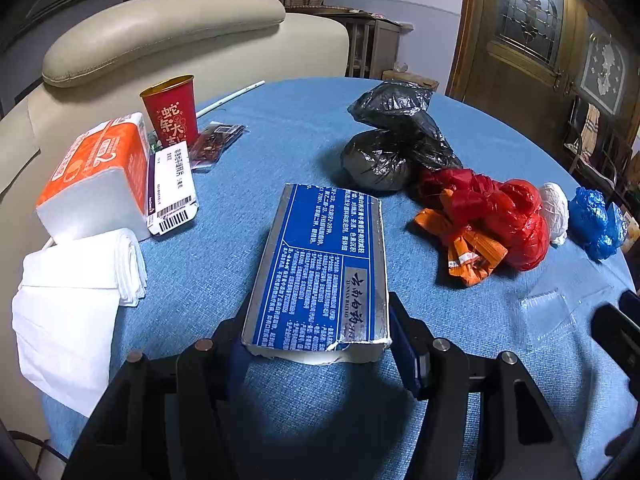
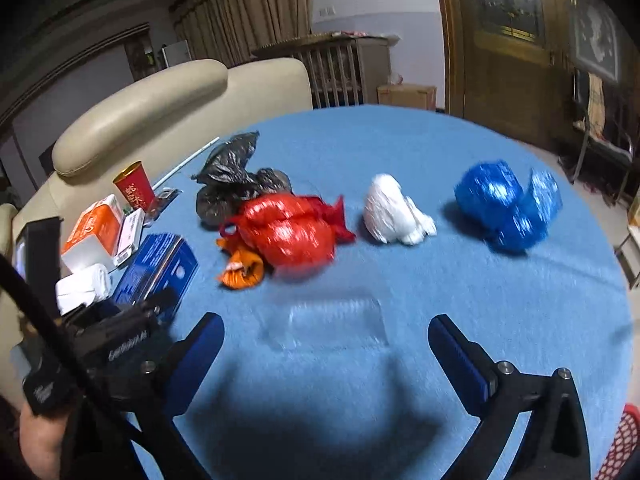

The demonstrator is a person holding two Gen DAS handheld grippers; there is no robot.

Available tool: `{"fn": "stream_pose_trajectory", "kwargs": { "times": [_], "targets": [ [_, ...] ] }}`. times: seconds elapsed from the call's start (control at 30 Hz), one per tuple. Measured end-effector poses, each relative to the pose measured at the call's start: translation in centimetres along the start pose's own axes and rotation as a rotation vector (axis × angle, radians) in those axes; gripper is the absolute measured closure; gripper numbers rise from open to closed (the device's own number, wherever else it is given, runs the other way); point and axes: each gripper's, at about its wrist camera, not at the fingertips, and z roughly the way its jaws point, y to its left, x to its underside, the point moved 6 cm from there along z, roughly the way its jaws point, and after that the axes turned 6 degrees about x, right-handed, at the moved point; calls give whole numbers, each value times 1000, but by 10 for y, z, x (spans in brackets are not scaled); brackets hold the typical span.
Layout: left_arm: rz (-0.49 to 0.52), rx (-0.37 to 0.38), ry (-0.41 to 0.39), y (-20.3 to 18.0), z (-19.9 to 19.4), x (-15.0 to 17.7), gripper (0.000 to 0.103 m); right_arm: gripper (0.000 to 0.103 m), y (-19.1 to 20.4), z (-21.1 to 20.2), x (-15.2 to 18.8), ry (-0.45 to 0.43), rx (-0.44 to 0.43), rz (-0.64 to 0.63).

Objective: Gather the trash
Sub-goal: 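Grasp the blue-white box with the left tool while the right tool grasps the clear plastic container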

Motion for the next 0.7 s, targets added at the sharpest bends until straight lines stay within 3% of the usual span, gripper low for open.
{"fn": "stream_pose_trajectory", "kwargs": {
  "times": [0.23, 0.3, 0.4, 0.7],
  "targets": [
    [-7, 6, 1, 1, 0, 0, 41, 0, 12, 39, -2, 42, 95, -92],
    [-5, 5, 2, 1, 1, 0, 41, 0, 8, 46, 3, 90, 66, -70],
    [-1, 1, 6, 1, 2, 0, 41, 19, 0, 44, 6, 91, 65, -49],
    [10, -13, 1, 0, 0, 0, 42, 20, -11, 13, 14, 68, 7, -9]
  ]
}}
